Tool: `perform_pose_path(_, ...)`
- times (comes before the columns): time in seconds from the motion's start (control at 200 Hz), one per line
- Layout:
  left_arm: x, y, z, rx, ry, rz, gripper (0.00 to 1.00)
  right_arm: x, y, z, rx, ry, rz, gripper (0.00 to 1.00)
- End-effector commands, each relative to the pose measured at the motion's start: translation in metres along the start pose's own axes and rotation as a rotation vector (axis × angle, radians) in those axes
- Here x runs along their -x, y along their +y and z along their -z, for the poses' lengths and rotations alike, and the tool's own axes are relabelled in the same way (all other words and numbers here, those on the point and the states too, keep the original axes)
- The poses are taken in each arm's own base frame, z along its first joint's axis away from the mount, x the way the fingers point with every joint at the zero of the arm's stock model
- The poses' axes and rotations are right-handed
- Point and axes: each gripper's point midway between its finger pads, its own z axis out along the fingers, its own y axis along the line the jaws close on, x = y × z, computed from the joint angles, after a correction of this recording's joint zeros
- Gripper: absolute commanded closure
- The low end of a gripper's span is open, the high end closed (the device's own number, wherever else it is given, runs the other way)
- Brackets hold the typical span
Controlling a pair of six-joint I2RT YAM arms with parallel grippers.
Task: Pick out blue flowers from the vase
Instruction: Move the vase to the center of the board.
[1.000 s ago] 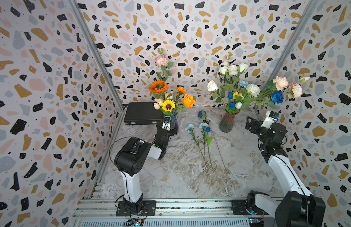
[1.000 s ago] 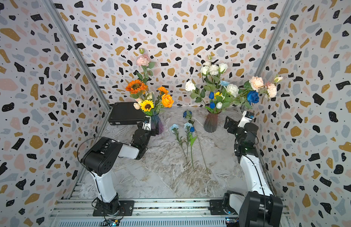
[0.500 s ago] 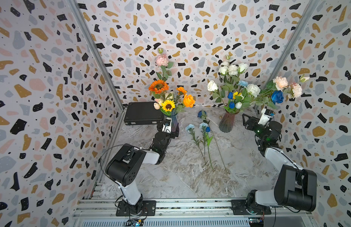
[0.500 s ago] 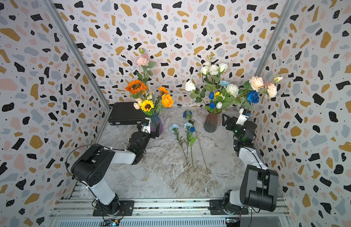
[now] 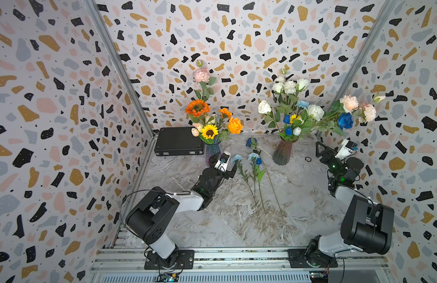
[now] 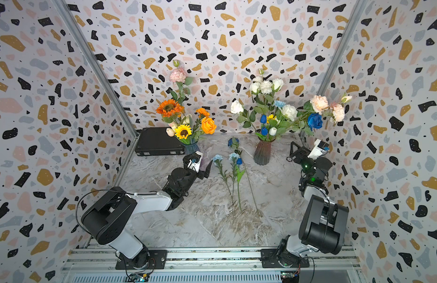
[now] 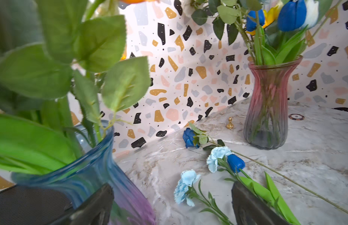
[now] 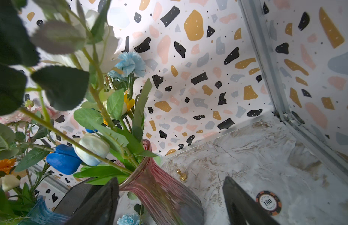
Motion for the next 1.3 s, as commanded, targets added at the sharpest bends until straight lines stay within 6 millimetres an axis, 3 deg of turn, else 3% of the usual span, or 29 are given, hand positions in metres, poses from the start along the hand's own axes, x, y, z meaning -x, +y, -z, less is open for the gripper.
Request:
perform_pose_path(0.0,0.038,-0.03,-0.018,-0.082,-0.075,-0.031,0.06,0.034,0.041,-0.01,0.195,-0.05,0.033,0.16)
perform_pose_path(0.37,0.084,-0.096,-0.081,-0.327,-0.103,-0.069,0.06,0.049,0.058,-0.023,0.321,-0.049,0.017,0.16)
perform_pose_path(0.576,0.098,-0.132,-0.093,-0.384,-0.119,-0.177,0.06,0.057,0.069,-0.032,0.407,-0.051,-0.012,0.16)
perform_pose_path(0.961,0.137,-0.158,-0.101,-0.42,-0.186,-0.25,0.05,0.051,0.1,-0.058,0.492,0.011,0.023,0.16)
perform_pose_path(1.297,0.175,-0.17,-0.126,-0.416,-0.258,-0.29,0.04,0.052,0.082,-0.083,0.442,0.012,0.027,0.17)
